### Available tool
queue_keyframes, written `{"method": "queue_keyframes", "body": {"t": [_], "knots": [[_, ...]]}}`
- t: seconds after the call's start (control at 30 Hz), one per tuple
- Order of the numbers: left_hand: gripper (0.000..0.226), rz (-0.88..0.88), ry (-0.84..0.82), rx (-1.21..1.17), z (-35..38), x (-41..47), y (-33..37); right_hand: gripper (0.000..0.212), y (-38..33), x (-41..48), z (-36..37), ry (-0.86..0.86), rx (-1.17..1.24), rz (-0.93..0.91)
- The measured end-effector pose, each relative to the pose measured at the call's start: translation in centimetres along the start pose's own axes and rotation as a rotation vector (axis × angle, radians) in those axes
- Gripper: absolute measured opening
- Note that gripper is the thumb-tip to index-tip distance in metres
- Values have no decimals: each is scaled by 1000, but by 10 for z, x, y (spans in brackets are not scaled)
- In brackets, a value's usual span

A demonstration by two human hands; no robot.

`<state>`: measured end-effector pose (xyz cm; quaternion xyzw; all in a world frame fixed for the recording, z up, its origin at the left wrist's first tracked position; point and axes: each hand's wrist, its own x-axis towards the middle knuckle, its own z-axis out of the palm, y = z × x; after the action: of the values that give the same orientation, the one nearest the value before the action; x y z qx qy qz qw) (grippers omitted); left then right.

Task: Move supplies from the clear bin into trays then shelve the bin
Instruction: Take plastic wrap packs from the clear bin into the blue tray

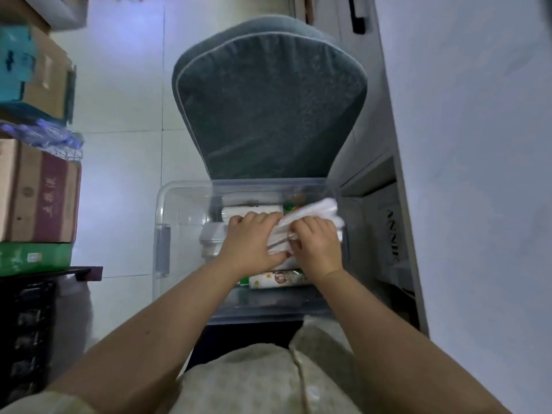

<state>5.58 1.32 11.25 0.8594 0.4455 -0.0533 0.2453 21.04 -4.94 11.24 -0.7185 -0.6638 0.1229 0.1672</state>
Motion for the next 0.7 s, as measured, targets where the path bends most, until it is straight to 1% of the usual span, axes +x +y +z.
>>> {"method": "queue_keyframes", "body": {"t": [0.07,0.2,0.33,0.4,0.5,0.6,0.7], "knots": [[68,7,48,55,-13,-12,5,23,-16,-3,-15,35,2,-19],[46,50,189,162,-32,-28,8,24,-48,-16,-32,147,-10,-23],[41,186,193,137,-43,-53,1,22,-79,-50,-39,314,-112,32],[42,263,184,153,-49,-69,-1,19,-95,-77,-43,400,-162,96],[43,406,154,194,-57,-93,2,18,-119,-128,-49,496,-203,242],[39,545,141,213,-63,-115,19,19,-141,-183,-59,517,-252,397],[37,677,152,187,-68,-137,57,18,-155,-238,-74,555,-306,546]]}}
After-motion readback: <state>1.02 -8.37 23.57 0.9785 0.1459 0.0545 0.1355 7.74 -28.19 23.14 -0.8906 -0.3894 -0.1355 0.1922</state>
